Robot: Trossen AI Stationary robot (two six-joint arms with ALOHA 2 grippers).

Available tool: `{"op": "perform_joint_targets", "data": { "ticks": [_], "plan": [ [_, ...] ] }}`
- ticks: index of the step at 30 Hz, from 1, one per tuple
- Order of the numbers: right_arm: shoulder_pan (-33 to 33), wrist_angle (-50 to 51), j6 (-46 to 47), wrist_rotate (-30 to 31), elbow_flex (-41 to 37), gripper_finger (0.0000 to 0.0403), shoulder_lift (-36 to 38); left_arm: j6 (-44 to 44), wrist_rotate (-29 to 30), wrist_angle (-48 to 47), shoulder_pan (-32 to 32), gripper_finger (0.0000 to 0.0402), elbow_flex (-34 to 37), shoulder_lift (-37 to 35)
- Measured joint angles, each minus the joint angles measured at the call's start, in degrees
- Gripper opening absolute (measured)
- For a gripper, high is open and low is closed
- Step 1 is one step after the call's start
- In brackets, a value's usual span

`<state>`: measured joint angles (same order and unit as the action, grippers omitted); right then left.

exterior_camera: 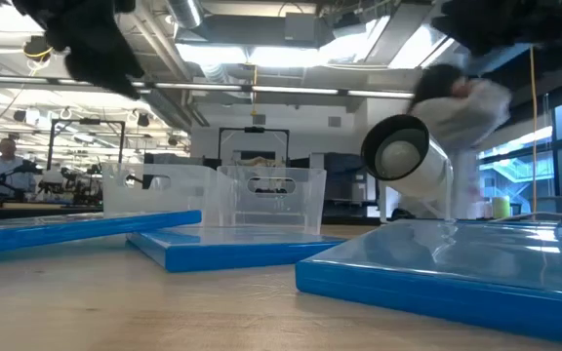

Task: Pick & place jewel cases by type
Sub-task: Put the top left blue cd case into the left transparent bin

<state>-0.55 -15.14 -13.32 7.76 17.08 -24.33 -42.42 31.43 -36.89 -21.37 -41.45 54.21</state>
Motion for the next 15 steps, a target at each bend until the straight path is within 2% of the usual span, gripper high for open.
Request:
{"op": "perform_joint_targets", "data": {
  "ticks": [3, 7, 15],
  "plan": [
    [1.55, 0.51, -5.02, 0.05, 3.99, 0.0216, -9.76, -10.2, -5.8, -5.38, 0.0, 0.0294, -2.13, 2.93],
    [3.38, 0.36, -11.27, 0.09, 9.24, 0.0216, -23.54, -22.46, -15.31, -7.47, 0.0, 0.0294, -2.4, 5.63],
    [8.55, -0.93, -22.24, 0.22, 19.41, 0.0216, -48.26, -41.73, -21.36, -9.45, -0.78, 0.0294, -1.05, 11.61]
  ]
}}
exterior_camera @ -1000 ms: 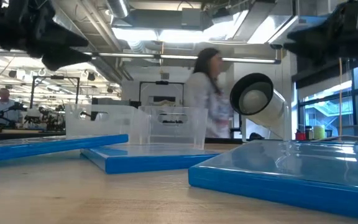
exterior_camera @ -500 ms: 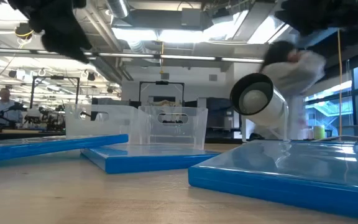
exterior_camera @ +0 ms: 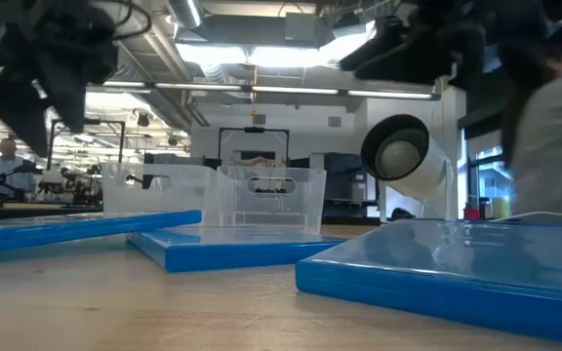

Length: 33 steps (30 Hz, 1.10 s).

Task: Pick & place jewel cases by type
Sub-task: Put the top left blue cd case into the left transparent bin

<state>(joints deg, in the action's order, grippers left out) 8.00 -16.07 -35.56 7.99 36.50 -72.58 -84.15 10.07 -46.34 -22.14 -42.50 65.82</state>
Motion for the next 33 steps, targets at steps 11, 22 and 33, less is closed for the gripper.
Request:
{"op": "perform_joint_targets", "data": {
  "ticks": [11, 22, 33],
  "plan": [
    [5.72, -1.68, -6.03, 8.86, 16.43, 0.0216, -25.55, -4.75, -2.55, -5.84, 0.12, 0.0294, 0.09, 7.83],
    [7.99, -1.16, -7.23, 10.0, 29.53, 0.0216, -40.74, 4.08, -7.18, -7.83, 1.19, 0.0294, 0.13, 6.2],
    [7.99, -0.88, -6.89, 10.43, 31.4, 0.0216, -42.26, 9.44, 1.42, -8.54, 5.43, 0.0294, 0.25, -9.07]
  ]
}}
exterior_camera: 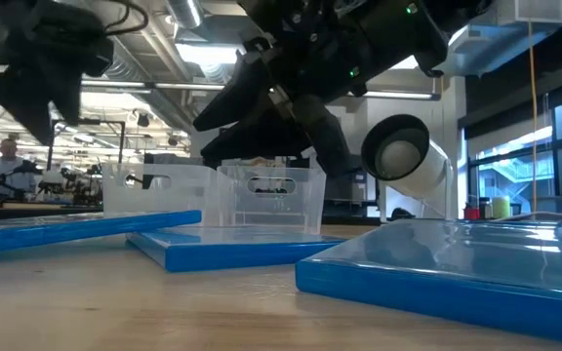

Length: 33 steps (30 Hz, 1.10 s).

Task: Pick & place jewel cases by type
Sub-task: Put the top left blue cd case into the left transparent bin

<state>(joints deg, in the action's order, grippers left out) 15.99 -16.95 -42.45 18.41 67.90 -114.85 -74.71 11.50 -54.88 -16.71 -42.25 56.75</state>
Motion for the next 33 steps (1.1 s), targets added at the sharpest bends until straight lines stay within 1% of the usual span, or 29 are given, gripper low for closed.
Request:
{"op": "perform_joint_targets", "data": {
  "ticks": [3, 5, 7, 9, 14, 16, 20, 26, 33],
  "plan": [
    [0.0, 0.0, 0.1, -0.02, 0.0, 0.0216, 0.0, -0.19, 0.01, 3.17, 0.49, 0.0294, 2.69, -1.72],
    [0.0, -0.02, 0.12, -0.02, 0.0, 0.0216, 0.02, -0.31, -1.71, 6.99, 0.85, 0.0294, 6.5, -2.25],
    [0.0, 0.0, 0.24, -0.36, 0.0, 0.0216, 0.02, 0.43, -4.72, 13.12, 1.37, 0.0294, 11.23, -2.86],
    [-0.02, 0.04, 0.92, -1.63, -0.01, 0.0216, 0.02, 0.49, -7.11, 19.02, 2.34, 0.0294, 16.31, -3.94],
    [0.0, 0.04, 3.74, -6.25, -0.02, 0.0216, 0.02, -0.94, -8.74, 29.52, 4.95, 0.0294, 26.2, -6.41],
    [0.0, 0.03, 3.82, -6.43, -0.02, 0.0216, 0.02, -1.82, -9.15, 33.35, 5.74, 0.0294, 28.72, -7.24],
    [-0.17, -1.16, 3.64, -6.67, -0.04, 0.0216, -0.24, -2.08, -9.74, 35.43, 6.75, 0.0294, 30.33, -8.13],
    [-1.75, -3.94, 3.77, -12.41, -0.02, 0.0216, -1.88, -1.58, -10.07, 37.57, 7.01, 0.0294, 30.59, -8.51],
    [-2.91, -7.05, 3.4, -12.5, -0.07, 0.0216, -6.27, -1.84, -10.16, 41.11, 7.01, 0.0294, 30.63, -6.14]
  ]
}}
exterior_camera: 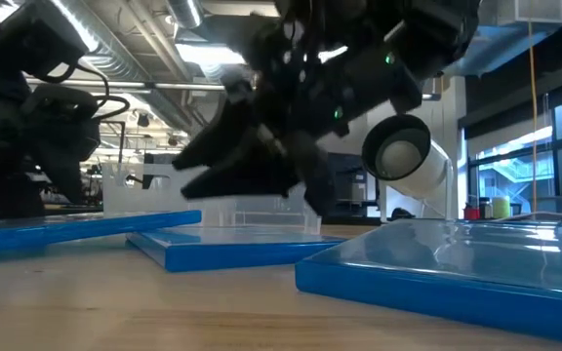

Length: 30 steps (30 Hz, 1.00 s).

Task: Pick & place jewel cases by type
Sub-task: Put the top left blue cd case into the left transparent bin

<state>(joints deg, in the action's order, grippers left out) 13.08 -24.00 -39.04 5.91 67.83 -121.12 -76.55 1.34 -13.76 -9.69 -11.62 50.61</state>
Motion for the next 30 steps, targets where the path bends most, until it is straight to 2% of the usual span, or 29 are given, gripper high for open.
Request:
{"op": "perform_joint_targets", "data": {
  "ticks": [9, 17, 22, 26, 30],
  "plan": [
    [-0.21, -5.32, -0.04, -0.03, 0.0, 0.0216, -3.01, 0.39, -0.84, 4.69, 0.02, 0.0294, -0.06, 3.4],
    [-2.18, -5.51, 0.05, -0.02, 0.0, 0.0216, -3.01, 3.19, -2.96, 11.36, -0.02, 0.0294, 0.12, 5.81],
    [-3.9, -5.14, 3.68, -0.04, 0.0, 0.0217, -3.01, 5.24, -3.57, 12.09, -0.02, 0.0293, 0.05, 7.29],
    [-4.48, -4.05, 4.32, -0.04, 0.0, 0.0217, -3.01, 8.57, -4.06, 12.38, -0.02, 0.0277, 0.05, 7.8],
    [-4.46, -3.95, 4.32, -0.11, 0.0, 0.0216, -3.01, 10.24, -4.06, 12.8, -0.02, 0.0244, 0.09, 7.66]
  ]
}}
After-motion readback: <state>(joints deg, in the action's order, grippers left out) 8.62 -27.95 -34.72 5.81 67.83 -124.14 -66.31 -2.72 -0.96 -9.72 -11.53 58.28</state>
